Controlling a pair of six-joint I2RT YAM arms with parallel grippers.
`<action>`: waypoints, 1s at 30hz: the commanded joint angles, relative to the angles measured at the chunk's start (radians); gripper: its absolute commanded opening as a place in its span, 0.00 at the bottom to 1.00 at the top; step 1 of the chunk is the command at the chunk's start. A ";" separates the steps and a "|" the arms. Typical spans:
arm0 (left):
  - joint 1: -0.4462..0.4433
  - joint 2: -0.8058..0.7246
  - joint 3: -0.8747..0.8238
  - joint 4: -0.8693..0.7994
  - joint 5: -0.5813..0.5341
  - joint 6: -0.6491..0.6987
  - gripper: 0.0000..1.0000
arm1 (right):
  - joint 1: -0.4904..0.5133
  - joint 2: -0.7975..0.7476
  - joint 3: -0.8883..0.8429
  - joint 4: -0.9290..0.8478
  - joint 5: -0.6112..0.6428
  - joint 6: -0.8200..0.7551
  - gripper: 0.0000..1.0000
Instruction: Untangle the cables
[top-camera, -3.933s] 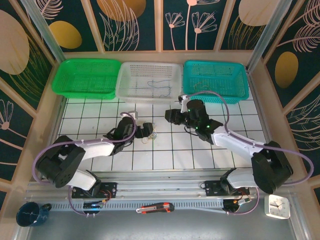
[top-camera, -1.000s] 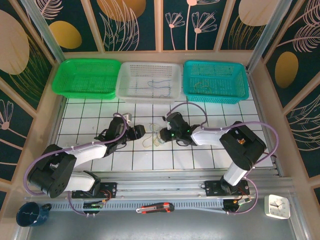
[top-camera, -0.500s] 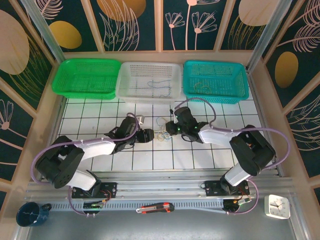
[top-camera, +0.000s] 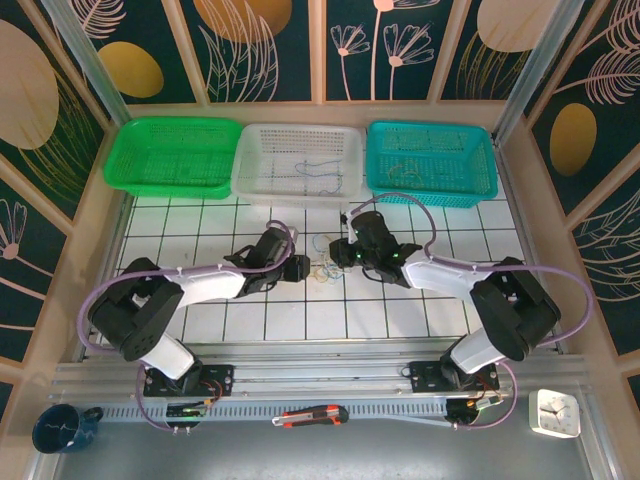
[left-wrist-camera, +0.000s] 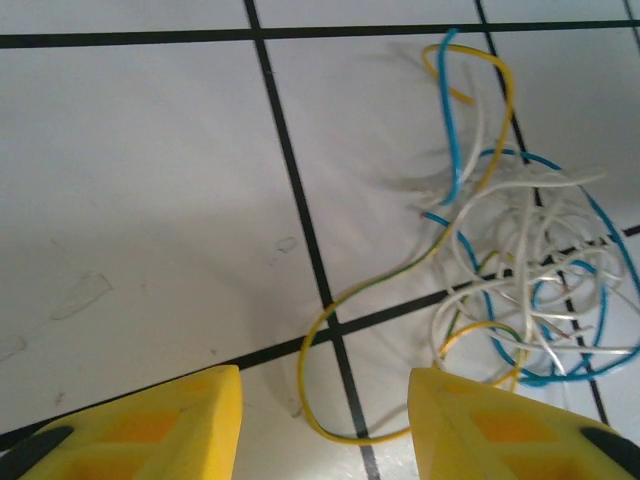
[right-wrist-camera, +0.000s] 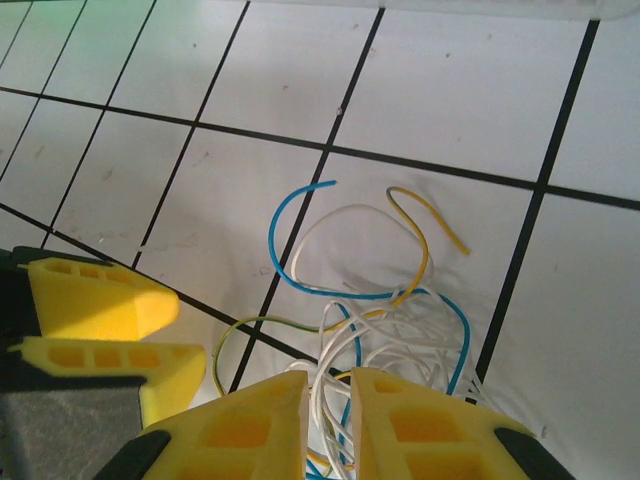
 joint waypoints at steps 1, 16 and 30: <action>-0.009 0.029 0.035 -0.053 -0.053 0.035 0.45 | 0.013 0.032 -0.005 0.035 -0.019 0.022 0.19; -0.037 0.121 0.128 -0.098 -0.104 0.086 0.36 | 0.022 0.108 -0.007 0.089 -0.038 0.045 0.19; -0.058 0.184 0.139 -0.116 -0.151 0.100 0.30 | 0.023 0.114 -0.024 0.102 -0.030 0.047 0.19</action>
